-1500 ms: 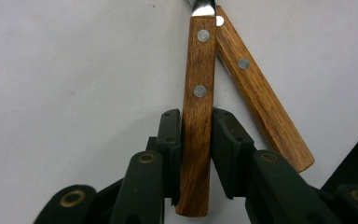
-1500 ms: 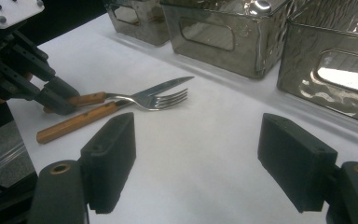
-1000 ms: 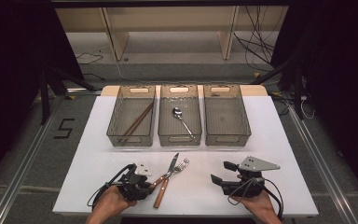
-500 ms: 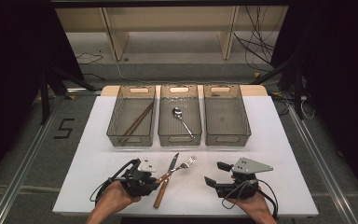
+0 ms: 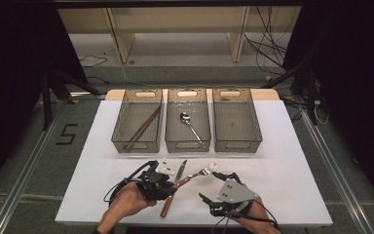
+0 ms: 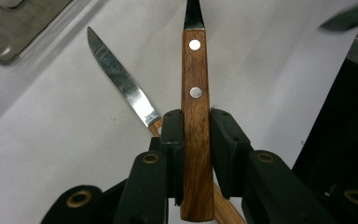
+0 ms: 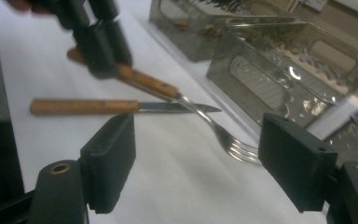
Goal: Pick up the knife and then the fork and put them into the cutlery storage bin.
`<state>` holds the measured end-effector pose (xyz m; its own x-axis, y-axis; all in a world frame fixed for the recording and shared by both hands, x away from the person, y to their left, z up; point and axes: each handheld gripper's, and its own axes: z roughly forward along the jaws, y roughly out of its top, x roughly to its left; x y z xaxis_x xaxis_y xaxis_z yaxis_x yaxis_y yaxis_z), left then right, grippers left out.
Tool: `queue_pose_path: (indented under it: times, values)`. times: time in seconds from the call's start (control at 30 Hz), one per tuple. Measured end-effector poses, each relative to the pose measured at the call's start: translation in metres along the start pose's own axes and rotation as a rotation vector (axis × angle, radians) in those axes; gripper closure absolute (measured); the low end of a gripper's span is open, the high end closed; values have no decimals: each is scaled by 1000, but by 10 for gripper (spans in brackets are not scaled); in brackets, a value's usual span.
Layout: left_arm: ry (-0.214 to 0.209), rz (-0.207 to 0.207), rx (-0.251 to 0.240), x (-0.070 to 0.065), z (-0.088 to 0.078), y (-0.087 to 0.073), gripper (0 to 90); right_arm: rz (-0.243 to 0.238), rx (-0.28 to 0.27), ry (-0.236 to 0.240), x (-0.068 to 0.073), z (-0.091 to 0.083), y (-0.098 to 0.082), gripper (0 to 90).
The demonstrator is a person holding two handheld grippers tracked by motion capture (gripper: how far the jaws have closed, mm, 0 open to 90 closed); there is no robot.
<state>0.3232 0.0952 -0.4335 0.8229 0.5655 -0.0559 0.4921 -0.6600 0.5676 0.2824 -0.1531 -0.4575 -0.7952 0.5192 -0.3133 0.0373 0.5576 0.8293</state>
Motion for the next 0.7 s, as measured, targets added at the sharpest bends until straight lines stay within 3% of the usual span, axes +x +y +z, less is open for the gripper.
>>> queue_pose_path:
  times: [0.07,0.23,0.4,0.6,0.7]
  values:
    - [-6,-1,-2,-2,1,1,755,-90,17,-21,9,7,2,283]
    - [-14,12,13,-4,1,3,755,-241,47,-56,25,23,6,295]
    - [-26,19,26,-6,1,5,755,-398,95,-143,40,41,4,358]
    - [-36,32,30,-9,1,6,755,-545,103,-190,51,55,5,472]
    - [-40,31,32,-10,0,6,755,-586,98,-210,54,56,7,514]
